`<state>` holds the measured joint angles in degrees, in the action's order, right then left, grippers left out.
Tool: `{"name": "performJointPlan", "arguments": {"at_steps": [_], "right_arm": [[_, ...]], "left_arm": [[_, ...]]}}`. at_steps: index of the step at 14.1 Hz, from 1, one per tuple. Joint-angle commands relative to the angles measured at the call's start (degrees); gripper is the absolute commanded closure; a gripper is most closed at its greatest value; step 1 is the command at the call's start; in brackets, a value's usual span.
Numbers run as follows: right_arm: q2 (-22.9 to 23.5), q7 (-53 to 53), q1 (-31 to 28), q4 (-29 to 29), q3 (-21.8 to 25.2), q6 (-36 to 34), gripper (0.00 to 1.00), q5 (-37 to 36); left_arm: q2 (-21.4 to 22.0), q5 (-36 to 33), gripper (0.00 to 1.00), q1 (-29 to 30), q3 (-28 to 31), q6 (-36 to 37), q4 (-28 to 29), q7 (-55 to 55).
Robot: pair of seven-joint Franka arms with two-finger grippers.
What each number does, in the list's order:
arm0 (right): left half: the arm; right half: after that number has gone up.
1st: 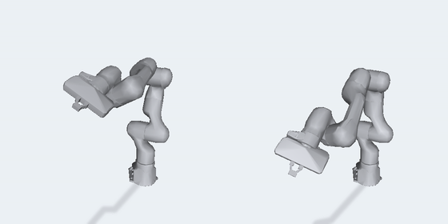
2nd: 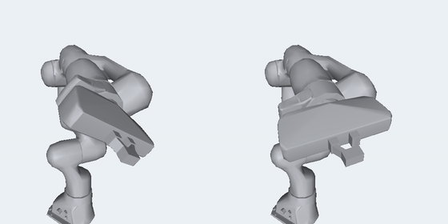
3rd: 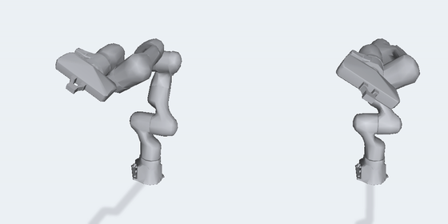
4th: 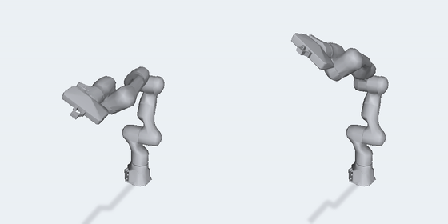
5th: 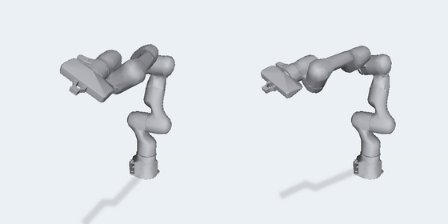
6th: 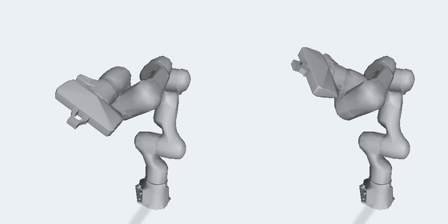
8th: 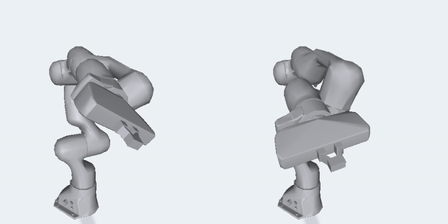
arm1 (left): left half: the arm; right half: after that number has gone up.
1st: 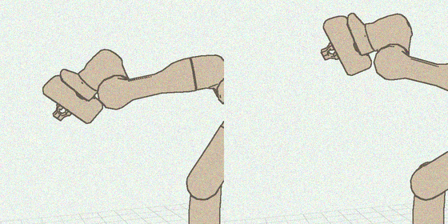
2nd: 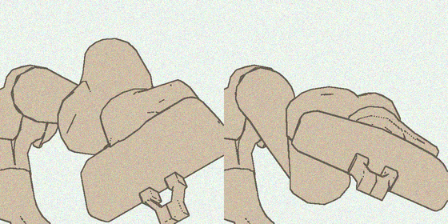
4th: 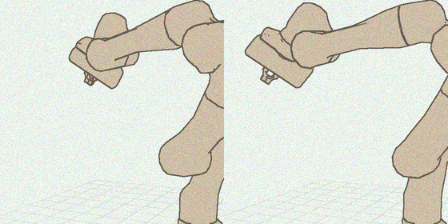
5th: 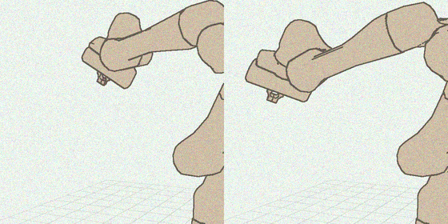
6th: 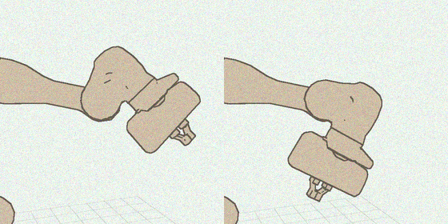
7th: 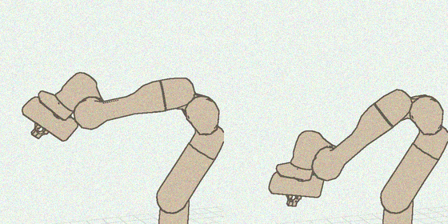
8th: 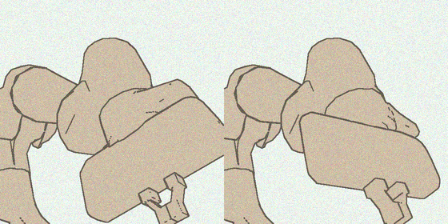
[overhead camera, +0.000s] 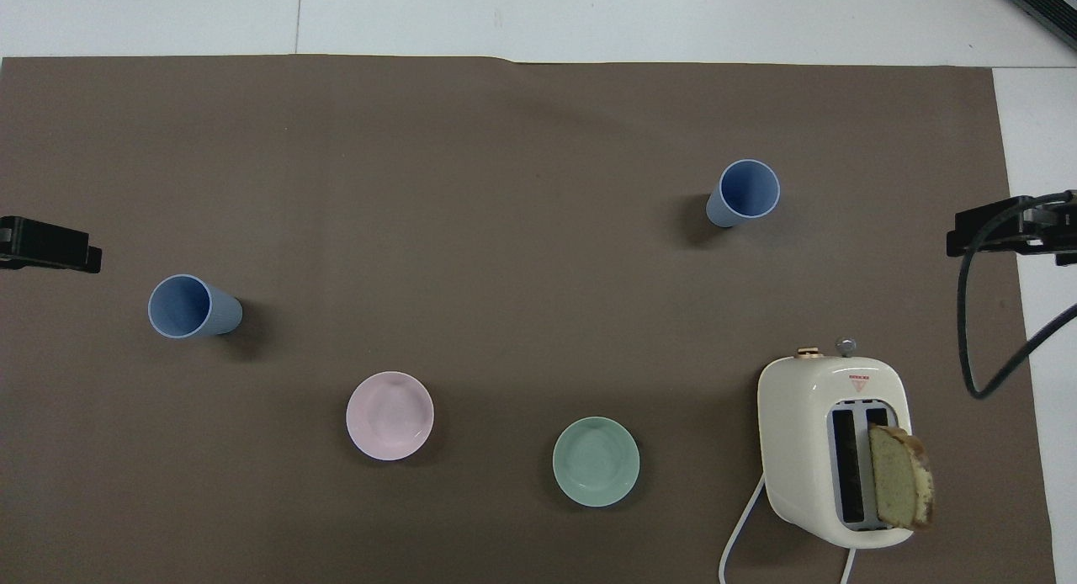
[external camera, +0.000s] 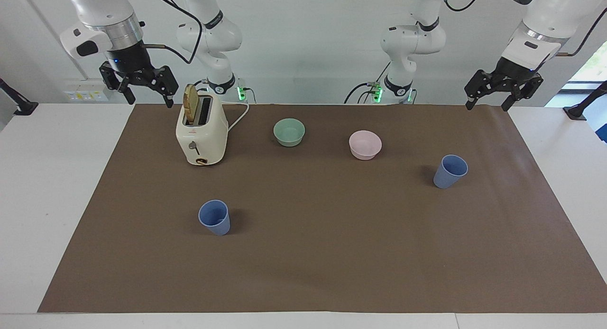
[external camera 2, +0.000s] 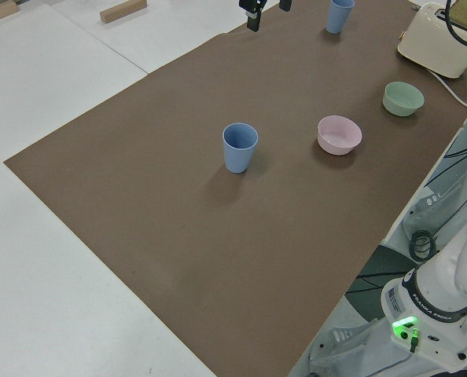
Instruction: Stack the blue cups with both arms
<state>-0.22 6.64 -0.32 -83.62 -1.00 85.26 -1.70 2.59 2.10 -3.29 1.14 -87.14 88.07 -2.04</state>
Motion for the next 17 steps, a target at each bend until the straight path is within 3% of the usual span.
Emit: {"name": "performJointPlan", "arguments": {"at_steps": [1, 10, 17], "right_arm": [[-1.71, -1.81, -0.56, -1.99, -0.14, 0.0, 0.0, 0.03], [-1.53, -1.54, -0.64, -1.73, -0.14, 0.0, 0.0, 0.12], [-1.45, -1.54, -0.56, -1.64, -0.14, 0.08, 0.0, 0.03]], "left_arm": [[1.1, 0.8, 0.0, -0.49, 0.35, 1.27, 0.96, 0.55], [1.27, 0.8, 0.0, 0.47, 0.62, 2.5, 1.14, 1.6], [1.46, 0.8, 0.0, 2.58, 0.79, -4.78, 8.34, 1.69]]}}
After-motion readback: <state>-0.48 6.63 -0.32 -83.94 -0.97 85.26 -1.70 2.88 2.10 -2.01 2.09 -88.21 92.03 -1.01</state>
